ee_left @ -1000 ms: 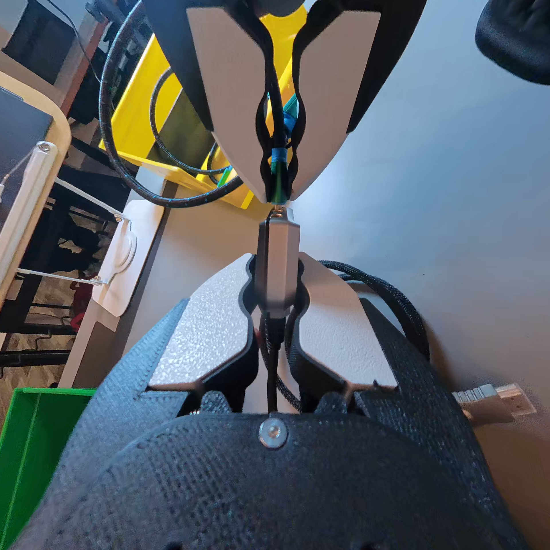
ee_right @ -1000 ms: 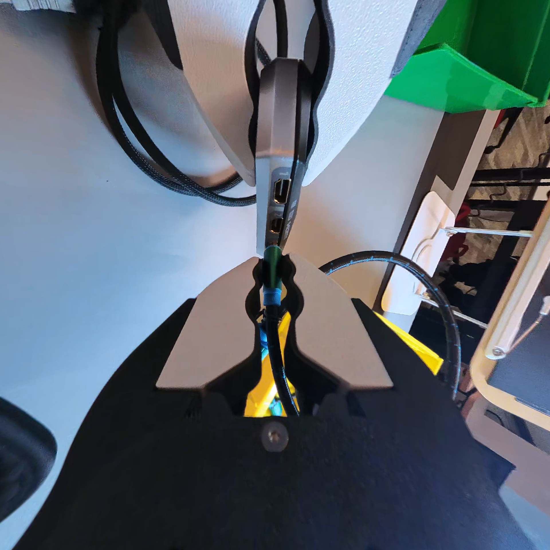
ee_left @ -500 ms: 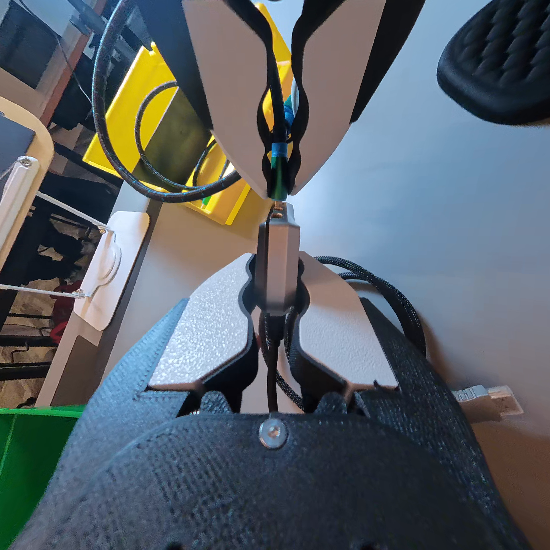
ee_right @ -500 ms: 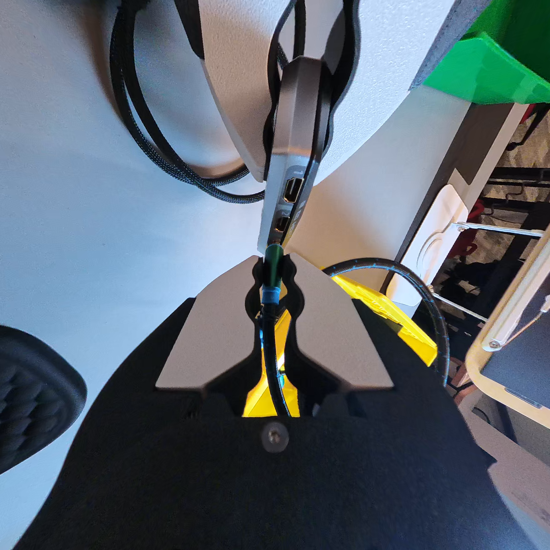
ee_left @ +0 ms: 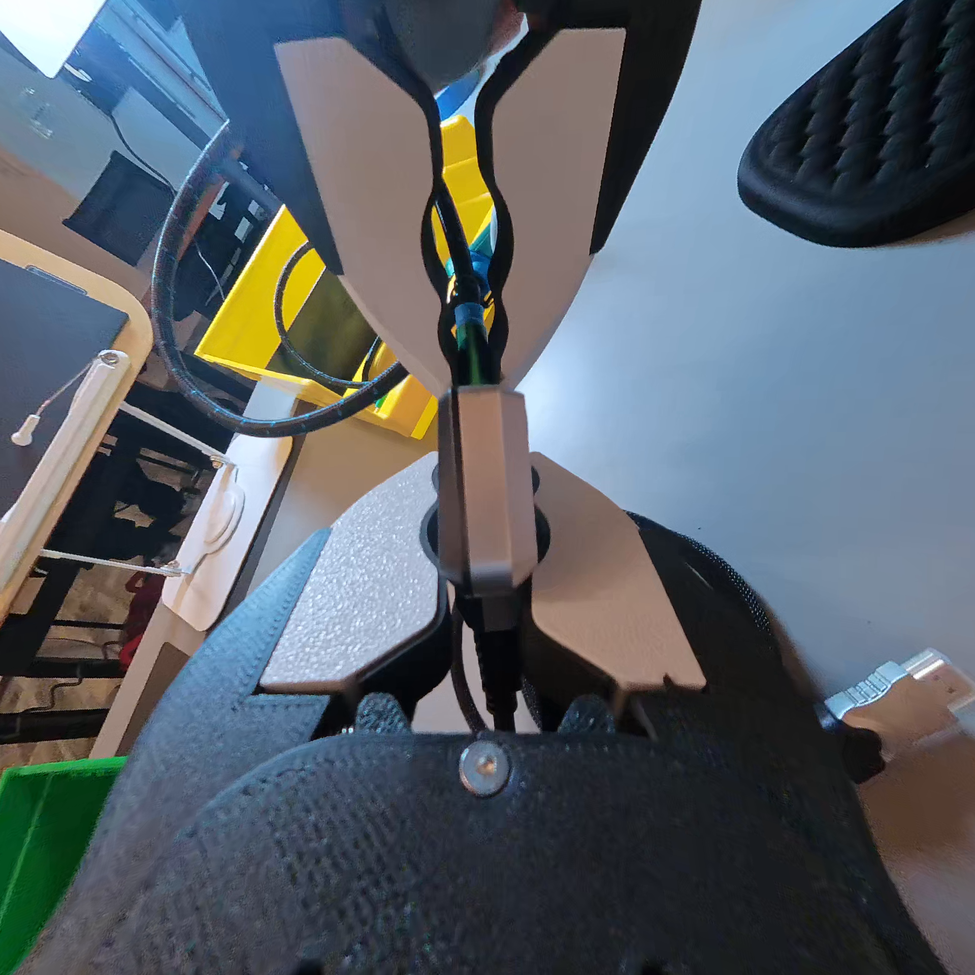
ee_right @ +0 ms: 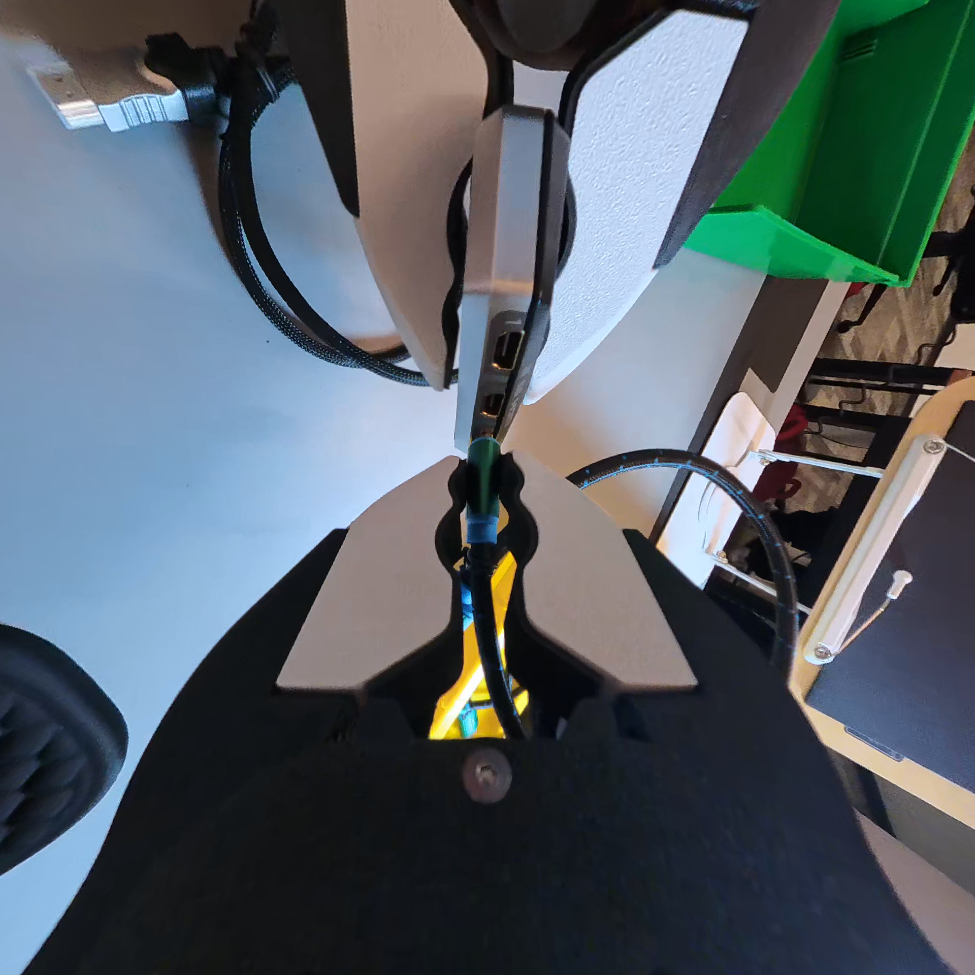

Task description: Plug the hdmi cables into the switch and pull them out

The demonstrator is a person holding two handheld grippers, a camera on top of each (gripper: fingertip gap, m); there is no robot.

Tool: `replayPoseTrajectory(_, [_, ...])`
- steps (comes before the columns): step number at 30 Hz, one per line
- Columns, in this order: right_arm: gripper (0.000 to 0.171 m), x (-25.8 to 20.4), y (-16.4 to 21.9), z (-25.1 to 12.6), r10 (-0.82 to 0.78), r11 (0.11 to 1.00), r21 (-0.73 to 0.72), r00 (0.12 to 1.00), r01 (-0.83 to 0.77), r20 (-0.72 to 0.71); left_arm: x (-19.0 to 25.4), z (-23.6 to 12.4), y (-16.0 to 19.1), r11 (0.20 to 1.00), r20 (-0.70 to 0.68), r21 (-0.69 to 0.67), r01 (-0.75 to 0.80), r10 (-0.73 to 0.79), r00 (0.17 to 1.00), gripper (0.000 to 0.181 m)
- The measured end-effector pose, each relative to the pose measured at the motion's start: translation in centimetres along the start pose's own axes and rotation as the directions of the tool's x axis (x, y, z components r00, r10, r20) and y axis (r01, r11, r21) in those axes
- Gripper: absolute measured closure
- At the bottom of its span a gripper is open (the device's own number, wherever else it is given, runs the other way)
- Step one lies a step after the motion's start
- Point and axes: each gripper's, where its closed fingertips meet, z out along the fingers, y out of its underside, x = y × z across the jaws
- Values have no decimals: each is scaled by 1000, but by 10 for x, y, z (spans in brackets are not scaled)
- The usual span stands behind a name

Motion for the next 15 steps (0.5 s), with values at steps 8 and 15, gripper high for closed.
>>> replayPoseTrajectory(8, [158, -2, 9, 10, -19, 997, -74, 1000, 20, 6, -2, 3, 13, 987, 25, -157, -38, 43, 999, 157])
replayPoseTrajectory(15, [159, 3, 51, -24, 100, 989, -107, 994, -104, -43, -42, -24, 62, 952, 131, -298, 72, -34, 991, 156])
